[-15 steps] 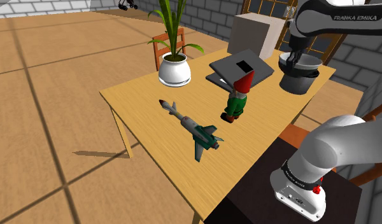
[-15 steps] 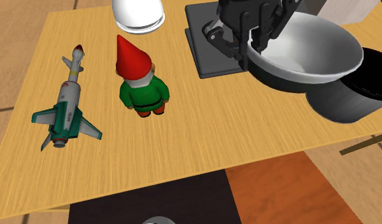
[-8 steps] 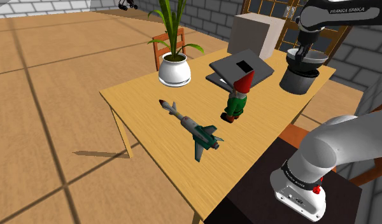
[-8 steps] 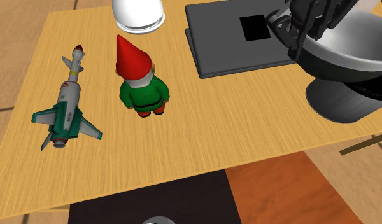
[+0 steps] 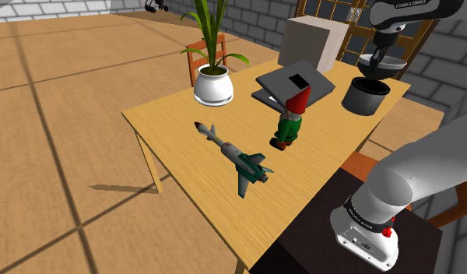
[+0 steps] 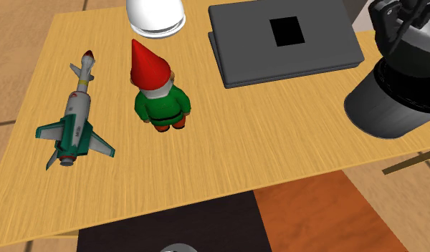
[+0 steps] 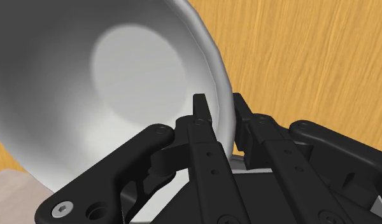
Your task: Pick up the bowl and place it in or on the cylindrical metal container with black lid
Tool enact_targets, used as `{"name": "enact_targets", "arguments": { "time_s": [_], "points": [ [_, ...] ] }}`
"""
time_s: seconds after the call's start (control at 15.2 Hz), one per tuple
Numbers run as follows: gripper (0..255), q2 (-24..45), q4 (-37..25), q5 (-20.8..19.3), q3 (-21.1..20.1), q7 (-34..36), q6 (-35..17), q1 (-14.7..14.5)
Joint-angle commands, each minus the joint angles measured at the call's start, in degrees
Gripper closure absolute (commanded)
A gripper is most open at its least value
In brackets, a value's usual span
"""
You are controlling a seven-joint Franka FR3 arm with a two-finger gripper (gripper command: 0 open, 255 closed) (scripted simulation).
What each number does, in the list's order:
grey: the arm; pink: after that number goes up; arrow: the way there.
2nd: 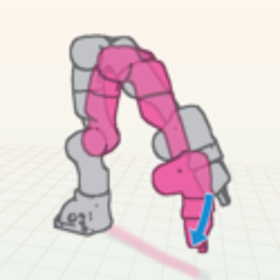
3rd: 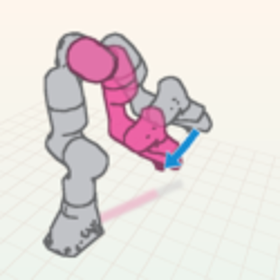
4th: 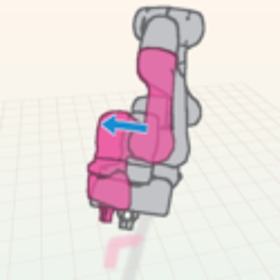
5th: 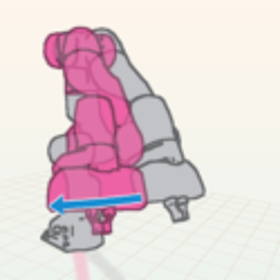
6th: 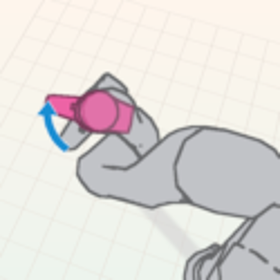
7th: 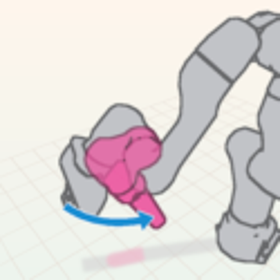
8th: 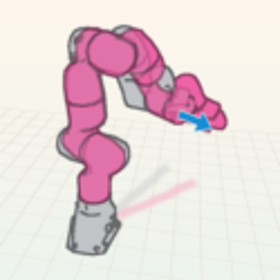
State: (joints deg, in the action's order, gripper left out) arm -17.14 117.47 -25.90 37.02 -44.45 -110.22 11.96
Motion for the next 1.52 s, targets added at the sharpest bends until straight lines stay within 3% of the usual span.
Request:
{"name": "enact_targets", "arguments": {
  "time_s": [0.0, 0.26, 0.53, 1.45],
  "points": [
    [255, 4.6, -4.1, 2.6, 3.0, -3.7, -1.3, -0.4],
    [255, 15.1, -12.8, 10.6, 8.4, -12.2, -2.9, 0.2],
    [255, 26.0, -22.1, 20.5, 10.9, -20.8, -2.7, 4.2],
    [255, 27.4, -12.7, 21.1, 10.3, -19.7, -13.1, 4.6]
  ]
}}
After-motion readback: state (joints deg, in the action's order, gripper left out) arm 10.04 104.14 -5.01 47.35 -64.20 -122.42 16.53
